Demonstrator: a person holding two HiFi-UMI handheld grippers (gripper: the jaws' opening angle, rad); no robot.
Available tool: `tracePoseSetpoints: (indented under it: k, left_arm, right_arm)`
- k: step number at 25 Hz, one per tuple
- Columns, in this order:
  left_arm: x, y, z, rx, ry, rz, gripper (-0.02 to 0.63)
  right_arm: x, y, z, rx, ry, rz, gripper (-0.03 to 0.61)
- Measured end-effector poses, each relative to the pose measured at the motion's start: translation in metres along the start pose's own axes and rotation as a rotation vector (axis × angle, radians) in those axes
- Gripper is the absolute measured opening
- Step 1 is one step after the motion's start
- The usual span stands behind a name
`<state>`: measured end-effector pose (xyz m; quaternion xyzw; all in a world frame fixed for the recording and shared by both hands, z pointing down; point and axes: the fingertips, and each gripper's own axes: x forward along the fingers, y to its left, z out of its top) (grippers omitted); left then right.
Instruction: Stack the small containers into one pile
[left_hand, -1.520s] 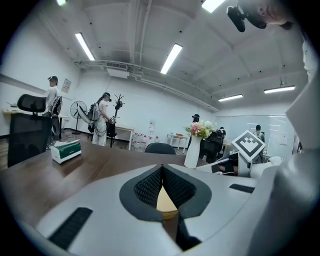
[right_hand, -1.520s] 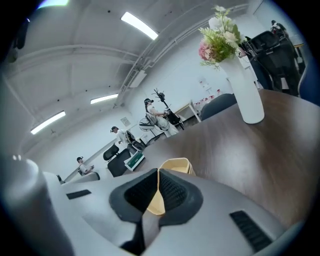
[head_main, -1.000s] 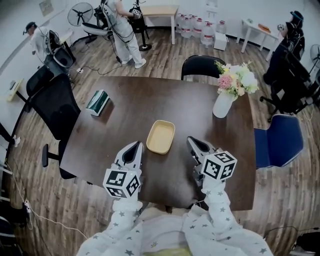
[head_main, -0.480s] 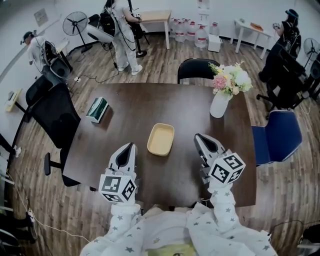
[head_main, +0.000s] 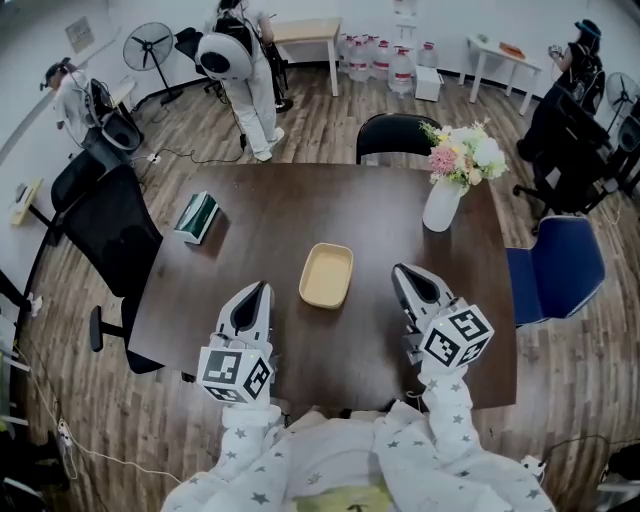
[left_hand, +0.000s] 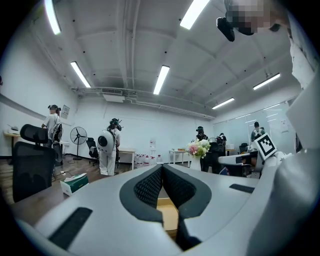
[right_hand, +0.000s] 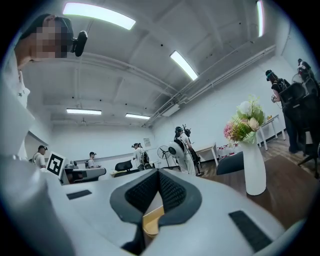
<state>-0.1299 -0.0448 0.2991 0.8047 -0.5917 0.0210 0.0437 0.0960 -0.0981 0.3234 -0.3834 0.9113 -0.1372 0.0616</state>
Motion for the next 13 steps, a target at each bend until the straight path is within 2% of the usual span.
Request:
tracePoseSetpoints:
  k: [13]
  left_arm:
    - [-0.008,0.015,-0.002,0.020,0.005,0.025,0.025]
  right_arm:
    - [0.000,0.000,0.003,-0.068,-0.003,-0.073,0.021]
